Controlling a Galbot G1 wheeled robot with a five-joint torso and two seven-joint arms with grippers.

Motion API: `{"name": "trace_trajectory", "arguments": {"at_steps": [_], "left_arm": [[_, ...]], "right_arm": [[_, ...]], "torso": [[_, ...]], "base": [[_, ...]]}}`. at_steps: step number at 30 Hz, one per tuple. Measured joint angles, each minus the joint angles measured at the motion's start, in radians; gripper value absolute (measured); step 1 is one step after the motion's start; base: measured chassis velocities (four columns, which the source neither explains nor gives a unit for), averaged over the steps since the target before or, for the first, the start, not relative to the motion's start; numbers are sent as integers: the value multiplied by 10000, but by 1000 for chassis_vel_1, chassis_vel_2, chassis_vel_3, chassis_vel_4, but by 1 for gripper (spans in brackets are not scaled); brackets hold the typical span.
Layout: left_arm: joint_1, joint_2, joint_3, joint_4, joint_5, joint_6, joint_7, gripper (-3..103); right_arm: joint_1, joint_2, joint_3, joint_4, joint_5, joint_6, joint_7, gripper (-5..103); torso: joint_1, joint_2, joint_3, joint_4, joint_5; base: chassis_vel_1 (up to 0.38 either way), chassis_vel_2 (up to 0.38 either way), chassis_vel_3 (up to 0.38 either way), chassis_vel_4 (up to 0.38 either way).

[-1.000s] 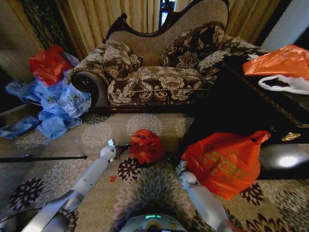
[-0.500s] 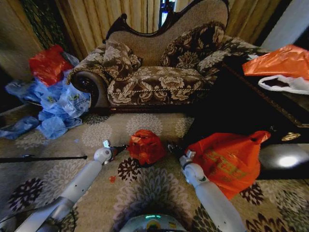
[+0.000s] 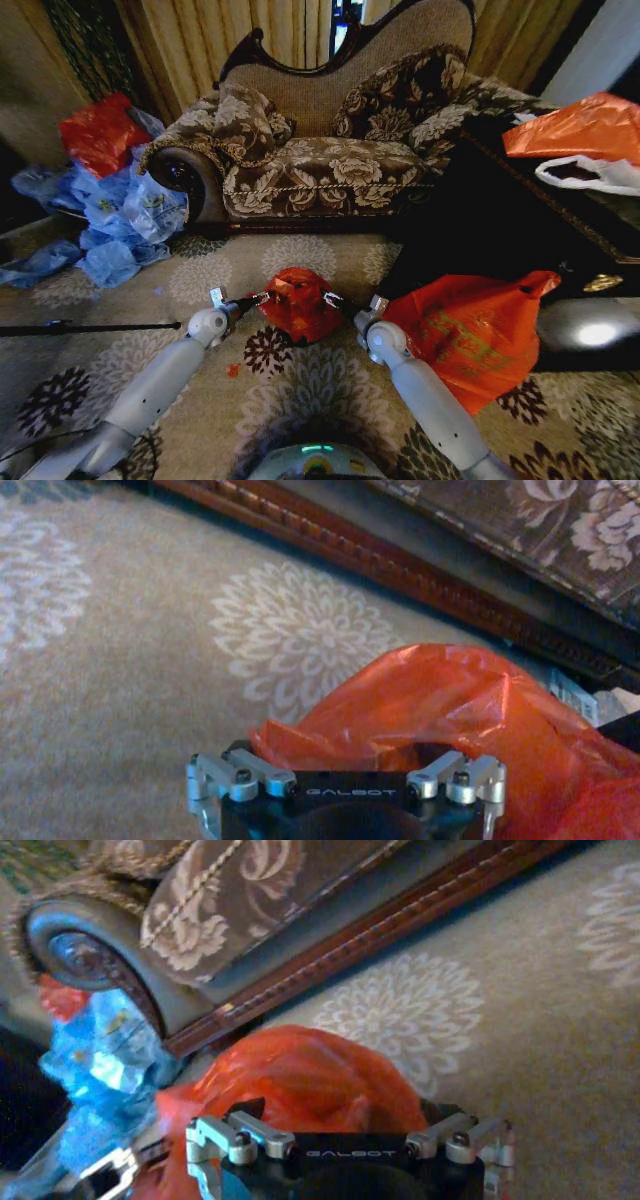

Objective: Place a garbage bag over the trash bin.

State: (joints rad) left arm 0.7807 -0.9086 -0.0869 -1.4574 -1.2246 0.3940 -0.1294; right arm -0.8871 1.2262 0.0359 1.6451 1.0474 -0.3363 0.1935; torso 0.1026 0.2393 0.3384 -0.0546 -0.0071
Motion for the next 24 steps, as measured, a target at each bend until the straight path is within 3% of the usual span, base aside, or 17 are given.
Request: {"name": "trace_trajectory", "arguments": {"at_steps": [15, 19, 24], "left_arm": [[-215, -47, 168, 73, 16, -25, -15, 100], [-241, -76, 184, 74, 16, -29, -40, 100], [-234, -96, 193, 60, 6, -42, -54, 100]], "right_arm": [[-131, -41, -156, 69, -523, 86, -744, 101], [-84, -2, -187, -99, -645, 124, -783, 92], [-19, 17, -196, -237, -676, 134, -816, 71]], "torso": [[0, 0, 0, -1, 0], [1, 0, 0, 0, -1], [1, 0, 0, 0, -1]], "base": [[0, 0, 0, 0], [0, 0, 0, 0], [0, 0, 0, 0]]}}
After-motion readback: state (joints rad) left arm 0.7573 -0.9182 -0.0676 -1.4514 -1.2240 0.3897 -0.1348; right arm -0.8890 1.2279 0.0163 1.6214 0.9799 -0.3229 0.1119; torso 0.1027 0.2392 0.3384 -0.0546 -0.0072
